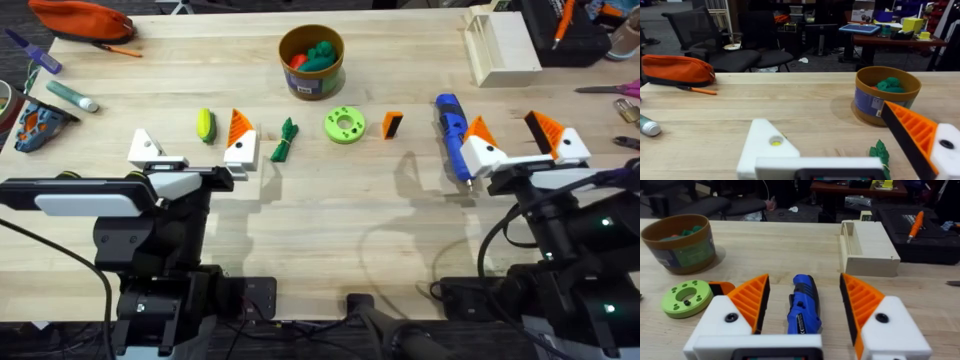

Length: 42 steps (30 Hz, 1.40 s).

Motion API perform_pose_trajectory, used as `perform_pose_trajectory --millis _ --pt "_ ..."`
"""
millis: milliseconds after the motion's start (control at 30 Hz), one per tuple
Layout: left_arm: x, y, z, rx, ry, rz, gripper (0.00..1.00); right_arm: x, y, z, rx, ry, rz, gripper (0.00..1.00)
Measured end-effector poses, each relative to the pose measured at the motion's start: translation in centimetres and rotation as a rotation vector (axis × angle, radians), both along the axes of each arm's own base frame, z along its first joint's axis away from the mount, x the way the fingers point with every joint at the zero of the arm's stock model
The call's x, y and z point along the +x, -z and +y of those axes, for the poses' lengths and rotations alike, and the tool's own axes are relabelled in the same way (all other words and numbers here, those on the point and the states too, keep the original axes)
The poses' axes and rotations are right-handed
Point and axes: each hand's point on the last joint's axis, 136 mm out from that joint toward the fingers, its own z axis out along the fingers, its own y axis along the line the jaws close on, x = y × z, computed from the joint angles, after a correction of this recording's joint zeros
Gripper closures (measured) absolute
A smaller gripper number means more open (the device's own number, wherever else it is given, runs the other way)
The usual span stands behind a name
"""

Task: Pick up the gripper from the table and insert it into the empty holder that is missing its gripper. Then pick up a screw, insert it into the mounting hole, and use the screwdriver to tighten it. Finally, clean up the table by picking up the vegetable and placing it into the bucket.

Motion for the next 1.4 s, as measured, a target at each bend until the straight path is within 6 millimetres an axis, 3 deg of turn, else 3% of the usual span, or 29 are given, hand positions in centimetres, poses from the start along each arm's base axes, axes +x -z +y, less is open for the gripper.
perform_pose_trajectory --millis 467,633,767,933,1033,1167,1400 --pt "0.0 -0.4 0.0 0.0 0.0 -0.016 0.015 0.0 -0.1 0.0 -0.008 -0.001 -0.002 0.208" --pt "0.0 -1.0 0.0 0.0 0.0 -0.039 0.016 0.0 -1.1 0.0 -0.011 -0.001 -0.032 0.208" --pt "-0.4 -2.3 0.0 0.0 0.002 -0.044 0.016 -0.5 -4.4 0.0 -0.003 -0.003 -0.096 0.207" --pt "-2.0 -8.6 0.0 0.0 0.002 -0.132 0.015 -2.2 -11.4 0.1 0.013 -0.007 -0.244 0.207" --pt "-2.7 -11.8 0.0 0.0 0.002 -0.14 0.015 -3.0 -14.1 0.1 0.033 -0.009 -0.26 0.205" --pt "-2.2 -13.3 0.0 0.0 0.002 -0.05 0.016 -3.0 -14.7 0.1 0.047 -0.007 -0.143 0.207" --pt "0.4 -12.9 0.0 0.001 0.002 0.233 0.015 -2.4 -14.3 0.1 0.049 -0.001 0.132 0.205"
